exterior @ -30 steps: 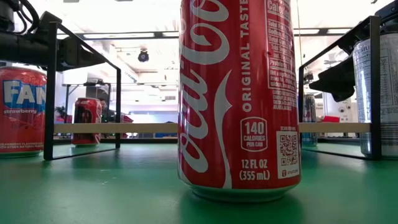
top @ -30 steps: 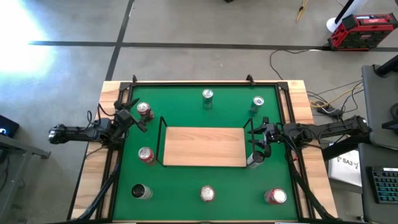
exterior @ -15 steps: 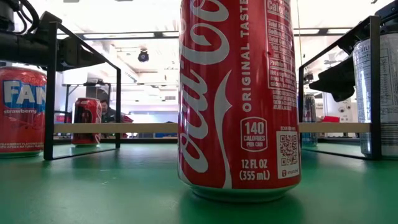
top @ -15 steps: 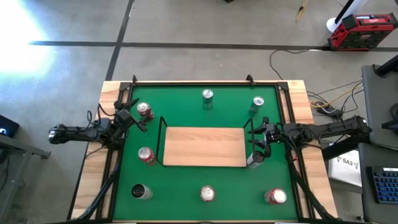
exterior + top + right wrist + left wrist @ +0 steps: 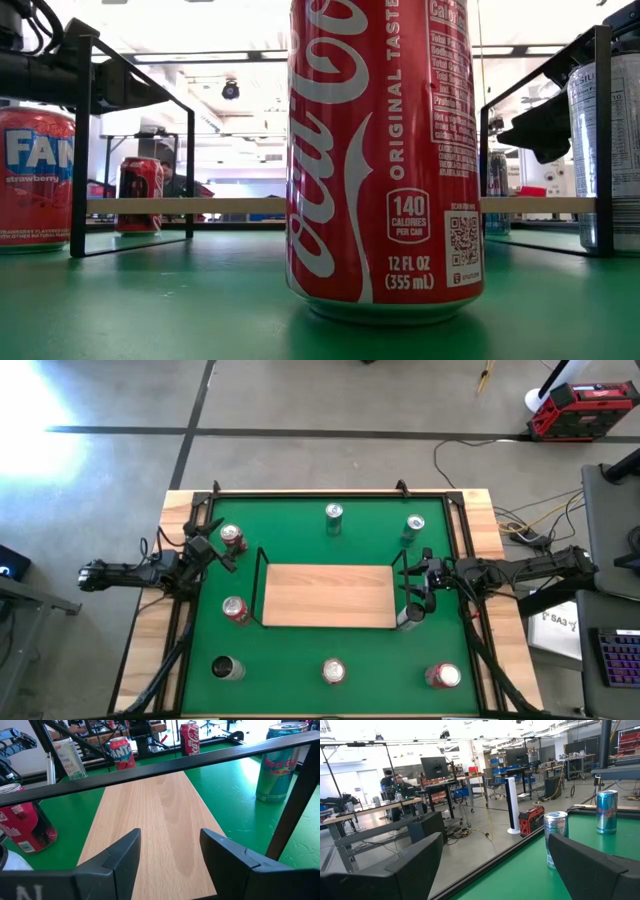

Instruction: Place canned beverage on shelf

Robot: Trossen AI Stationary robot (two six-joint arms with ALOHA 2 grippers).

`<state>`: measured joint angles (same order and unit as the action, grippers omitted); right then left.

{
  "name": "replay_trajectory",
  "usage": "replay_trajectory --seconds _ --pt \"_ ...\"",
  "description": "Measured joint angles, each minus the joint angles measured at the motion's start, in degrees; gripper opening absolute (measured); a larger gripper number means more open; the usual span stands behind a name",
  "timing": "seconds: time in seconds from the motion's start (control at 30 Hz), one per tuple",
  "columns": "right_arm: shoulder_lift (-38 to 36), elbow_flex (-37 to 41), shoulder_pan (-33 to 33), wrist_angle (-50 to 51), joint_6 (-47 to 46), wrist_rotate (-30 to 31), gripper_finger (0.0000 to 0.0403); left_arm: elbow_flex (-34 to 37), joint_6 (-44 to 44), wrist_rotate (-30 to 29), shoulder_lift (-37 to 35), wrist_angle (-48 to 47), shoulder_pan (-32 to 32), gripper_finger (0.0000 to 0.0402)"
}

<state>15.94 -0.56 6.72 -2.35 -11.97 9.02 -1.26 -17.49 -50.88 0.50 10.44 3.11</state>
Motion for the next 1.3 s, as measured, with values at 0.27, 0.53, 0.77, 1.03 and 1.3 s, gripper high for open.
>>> replay_trajectory --seconds 0.27,0.53,0.77,1.03,1.3 --pt "-0.02 0.00 0.00 -0.02 0.00 0.00 0.0196 0.00 -0.01 -2.55 0.01 0.08 -0.07 0.0346" --pt "-0.02 -0.02 0.00 0.00 0.02 0.00 0.0196 0.00 0.05 -2.55 0.00 0.11 -0.07 0.0346" --pt "0.00 -0.01 0.02 -0.01 0.00 0.00 0.0196 0.00 3.56 -2.01 0.01 1.04 -0.07 0.0346" --pt "0.00 0.00 0.00 0.00 0.00 0.00 0.0196 0.00 18.44 -9.17 0.99 7.51 -0.13 0.0352" --pt "-0.01 -0.02 0.01 0.00 0.00 0.00 0.0196 -3.44 17.92 -10.65 10.96 17.29 -0.13 0.0397"
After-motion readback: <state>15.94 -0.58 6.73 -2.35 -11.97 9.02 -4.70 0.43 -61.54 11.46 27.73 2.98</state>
